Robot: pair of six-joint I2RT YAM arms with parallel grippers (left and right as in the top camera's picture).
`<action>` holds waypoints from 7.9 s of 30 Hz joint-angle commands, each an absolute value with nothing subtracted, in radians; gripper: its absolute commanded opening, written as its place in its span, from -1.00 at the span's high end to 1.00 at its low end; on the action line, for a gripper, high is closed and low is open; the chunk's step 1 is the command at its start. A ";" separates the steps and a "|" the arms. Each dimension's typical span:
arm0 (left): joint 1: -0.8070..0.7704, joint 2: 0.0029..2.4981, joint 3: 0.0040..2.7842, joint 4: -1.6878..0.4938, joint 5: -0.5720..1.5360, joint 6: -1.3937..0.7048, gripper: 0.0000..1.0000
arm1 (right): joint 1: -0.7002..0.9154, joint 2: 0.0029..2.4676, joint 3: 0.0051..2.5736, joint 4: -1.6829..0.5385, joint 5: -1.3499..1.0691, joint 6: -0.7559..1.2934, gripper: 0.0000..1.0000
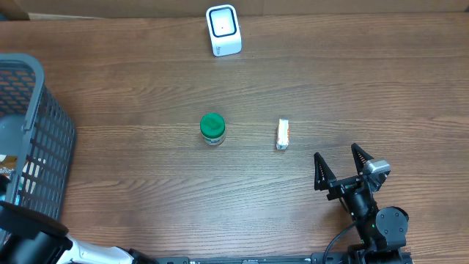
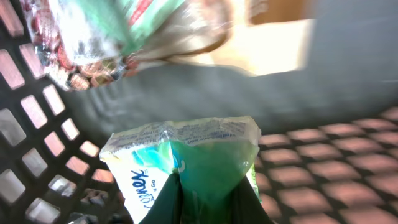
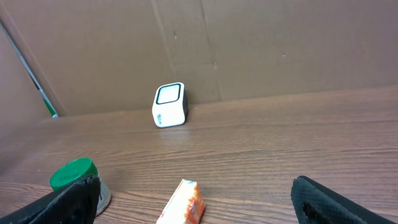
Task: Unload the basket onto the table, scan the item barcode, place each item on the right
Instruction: 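Reach the left gripper into the basket and grasp the blue tissue pack, then carry the blue tissue pack with the left gripper and place it beside the packet, then reach the left gripper into the basket and grasp the mint toilet tissue pack, then carry the mint tissue pack with the left gripper and place it left of the jar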
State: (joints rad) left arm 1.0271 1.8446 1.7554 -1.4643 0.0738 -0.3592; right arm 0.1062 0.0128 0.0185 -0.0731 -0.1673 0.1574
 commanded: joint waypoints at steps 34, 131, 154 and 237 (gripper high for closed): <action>-0.536 1.747 1.949 -1.356 -0.114 -0.448 0.92 | 0.112 0.003 0.008 -0.069 -0.158 0.160 -1.00; 0.998 1.684 1.289 -0.739 -0.299 0.049 -0.52 | 0.112 0.003 0.008 -0.069 -0.158 0.160 -1.00; 1.037 1.896 1.311 -0.745 -0.145 0.030 0.92 | 0.112 0.003 0.008 -0.069 -0.158 0.160 -1.00; -0.225 1.784 1.272 -0.897 0.334 -0.455 -0.23 | 0.130 0.003 0.008 -0.069 -0.158 0.160 -1.00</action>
